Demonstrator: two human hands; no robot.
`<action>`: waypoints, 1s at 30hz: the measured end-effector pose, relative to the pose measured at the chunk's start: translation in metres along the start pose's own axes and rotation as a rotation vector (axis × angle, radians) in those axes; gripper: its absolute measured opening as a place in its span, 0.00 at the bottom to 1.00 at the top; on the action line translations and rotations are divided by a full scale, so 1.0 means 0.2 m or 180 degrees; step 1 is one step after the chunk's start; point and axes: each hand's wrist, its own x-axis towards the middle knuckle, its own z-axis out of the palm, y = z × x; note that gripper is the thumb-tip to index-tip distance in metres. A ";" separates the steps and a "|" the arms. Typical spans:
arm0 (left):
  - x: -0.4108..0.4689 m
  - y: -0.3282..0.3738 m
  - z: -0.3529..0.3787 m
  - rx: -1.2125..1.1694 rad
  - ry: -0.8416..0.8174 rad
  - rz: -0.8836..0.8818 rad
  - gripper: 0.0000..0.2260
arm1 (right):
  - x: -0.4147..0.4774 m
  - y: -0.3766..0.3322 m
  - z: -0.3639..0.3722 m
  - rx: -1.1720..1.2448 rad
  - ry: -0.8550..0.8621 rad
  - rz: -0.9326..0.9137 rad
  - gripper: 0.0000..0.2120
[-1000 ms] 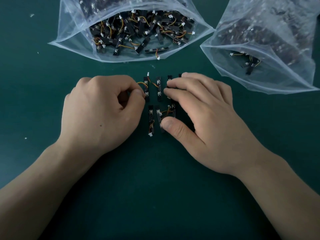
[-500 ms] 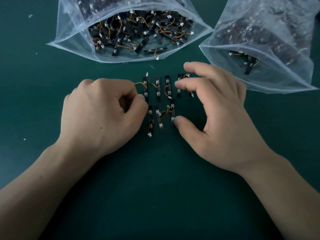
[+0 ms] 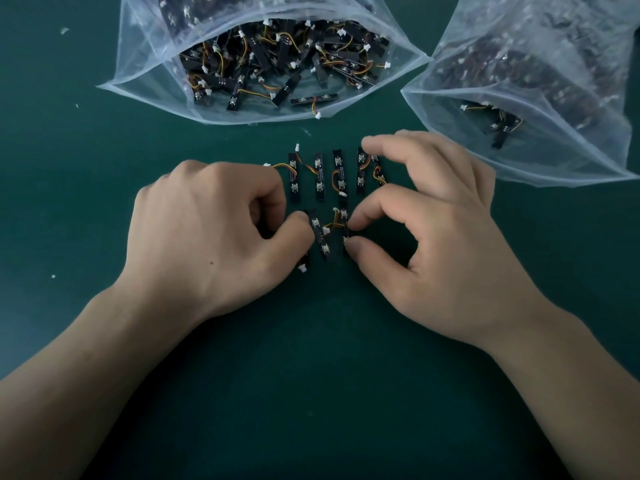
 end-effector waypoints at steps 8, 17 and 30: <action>0.01 -0.01 0.02 0.0071 0.0115 -0.0081 0.14 | 0.00 0.00 0.00 -0.0006 -0.0004 -0.0002 0.05; 0.01 -0.02 0.04 0.0096 0.0165 -0.0101 0.14 | 0.00 0.00 -0.01 0.0073 0.0003 0.0050 0.05; 0.01 -0.02 0.03 0.0076 0.0175 -0.0121 0.14 | 0.03 0.01 -0.02 0.0446 0.0530 0.0233 0.07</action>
